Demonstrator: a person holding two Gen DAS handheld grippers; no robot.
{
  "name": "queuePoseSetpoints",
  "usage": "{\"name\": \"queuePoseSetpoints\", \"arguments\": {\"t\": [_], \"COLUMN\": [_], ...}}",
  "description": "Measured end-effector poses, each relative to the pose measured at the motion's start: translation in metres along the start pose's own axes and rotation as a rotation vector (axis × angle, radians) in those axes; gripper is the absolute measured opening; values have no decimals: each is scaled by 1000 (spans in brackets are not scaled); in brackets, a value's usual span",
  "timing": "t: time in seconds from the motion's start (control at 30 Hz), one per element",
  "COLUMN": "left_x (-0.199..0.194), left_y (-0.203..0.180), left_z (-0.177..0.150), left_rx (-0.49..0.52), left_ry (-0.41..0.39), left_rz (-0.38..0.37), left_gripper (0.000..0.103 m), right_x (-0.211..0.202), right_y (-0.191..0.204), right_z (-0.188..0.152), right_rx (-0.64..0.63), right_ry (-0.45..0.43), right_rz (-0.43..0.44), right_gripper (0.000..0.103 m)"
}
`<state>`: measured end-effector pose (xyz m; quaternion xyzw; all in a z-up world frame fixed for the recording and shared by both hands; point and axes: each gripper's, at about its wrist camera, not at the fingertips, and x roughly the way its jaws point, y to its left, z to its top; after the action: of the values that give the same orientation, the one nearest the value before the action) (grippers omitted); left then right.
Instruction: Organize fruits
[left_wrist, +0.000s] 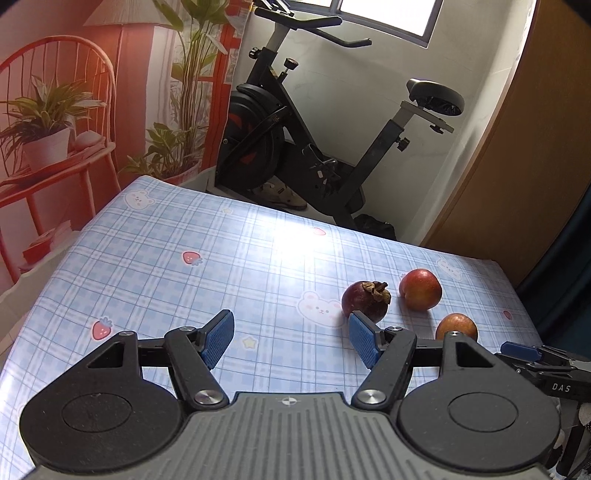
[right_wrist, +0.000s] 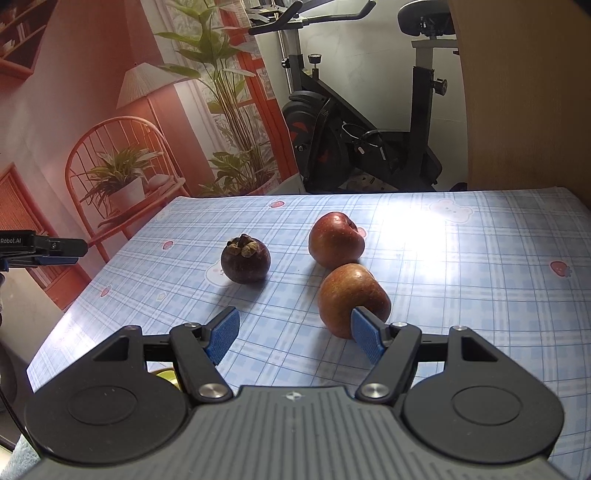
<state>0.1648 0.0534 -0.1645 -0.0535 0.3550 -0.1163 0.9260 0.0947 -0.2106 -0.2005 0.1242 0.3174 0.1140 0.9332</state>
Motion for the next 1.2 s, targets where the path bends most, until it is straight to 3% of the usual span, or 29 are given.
{"name": "queuePoseSetpoints", "arguments": {"t": [0.17, 0.3, 0.5, 0.63, 0.8, 0.87, 0.93, 1.1, 1.2], "left_x": [-6, 13, 42, 73, 121, 136, 149, 171, 175], "left_y": [15, 14, 4, -7, -26, -29, -26, -9, -13], "left_z": [10, 22, 59, 68, 45, 36, 32, 33, 34], "left_rx": [71, 148, 217, 251, 355, 389, 365, 183, 165], "left_ry": [-101, -139, -213, -174, -50, -9, 27, 95, 94], "left_rz": [47, 85, 75, -19, -189, -221, -256, -360, -384], "left_gripper": [71, 69, 65, 65, 65, 65, 64, 62, 62], "right_x": [4, 26, 62, 90, 120, 132, 139, 153, 157], "right_y": [19, 33, 52, 60, 62, 63, 65, 65, 63], "right_z": [-5, 1, 22, 30, 29, 27, 25, 22, 22], "right_rx": [-43, -73, -120, -165, -193, -229, -258, -258, -257], "right_ry": [-70, -56, -54, -4, 58, 88, 102, 105, 99], "right_rz": [-16, -10, -14, 0, 0, -1, -4, 9, 25], "right_gripper": [75, 75, 75, 74, 69, 67, 65, 65, 65]}}
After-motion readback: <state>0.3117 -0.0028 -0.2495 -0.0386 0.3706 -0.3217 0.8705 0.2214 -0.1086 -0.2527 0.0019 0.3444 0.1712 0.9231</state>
